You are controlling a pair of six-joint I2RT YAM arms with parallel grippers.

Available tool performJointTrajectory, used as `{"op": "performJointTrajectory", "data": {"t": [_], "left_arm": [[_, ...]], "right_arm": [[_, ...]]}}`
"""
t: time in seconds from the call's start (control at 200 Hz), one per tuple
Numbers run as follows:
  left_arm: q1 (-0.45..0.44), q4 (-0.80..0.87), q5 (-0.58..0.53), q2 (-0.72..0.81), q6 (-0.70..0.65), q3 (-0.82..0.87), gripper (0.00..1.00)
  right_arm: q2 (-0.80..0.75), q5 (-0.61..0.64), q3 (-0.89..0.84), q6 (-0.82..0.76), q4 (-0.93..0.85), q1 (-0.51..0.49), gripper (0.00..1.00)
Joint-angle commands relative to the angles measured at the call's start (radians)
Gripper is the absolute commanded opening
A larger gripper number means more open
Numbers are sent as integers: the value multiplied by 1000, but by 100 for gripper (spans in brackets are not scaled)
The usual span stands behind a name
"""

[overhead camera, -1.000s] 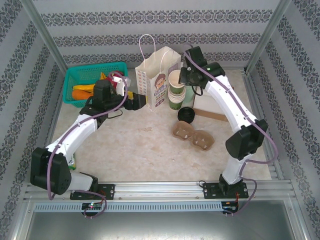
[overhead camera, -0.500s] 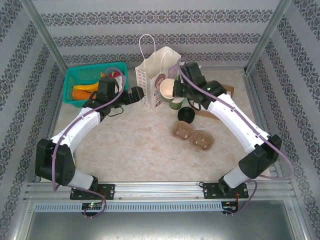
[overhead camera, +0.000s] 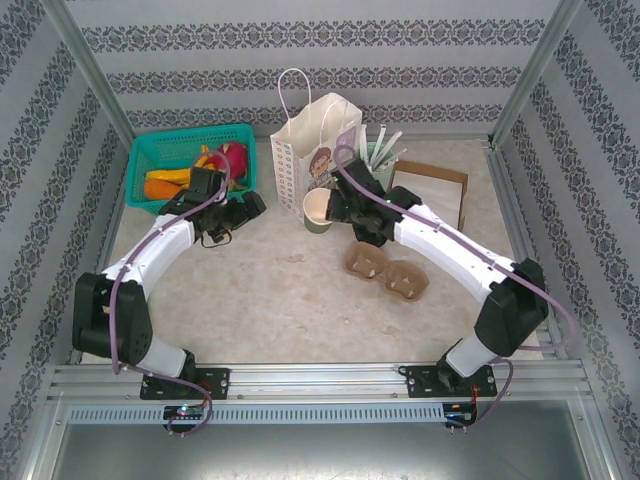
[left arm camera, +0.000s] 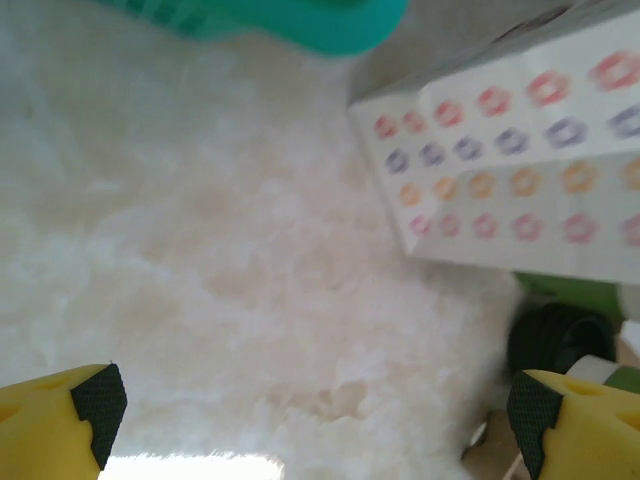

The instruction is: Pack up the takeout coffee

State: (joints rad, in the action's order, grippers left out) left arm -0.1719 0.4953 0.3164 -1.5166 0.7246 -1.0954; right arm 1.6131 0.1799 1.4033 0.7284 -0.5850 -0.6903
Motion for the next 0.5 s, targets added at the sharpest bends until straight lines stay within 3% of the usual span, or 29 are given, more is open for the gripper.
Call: {"op": "performJointTrajectory", "data": {"t": [0.0,0.225,0.495], "left_arm": [[-24,202,-11,-73,26,-62,100],[-108,258,-26,-176,45,-114,100],[-135,255,-42,-220,79,-129,100]], "right_arm": [[68,40,17,36,-1,-20,0],[153,69,53,11,-13,-49,0],[207,32,60,3,-6,-51,2]]}}
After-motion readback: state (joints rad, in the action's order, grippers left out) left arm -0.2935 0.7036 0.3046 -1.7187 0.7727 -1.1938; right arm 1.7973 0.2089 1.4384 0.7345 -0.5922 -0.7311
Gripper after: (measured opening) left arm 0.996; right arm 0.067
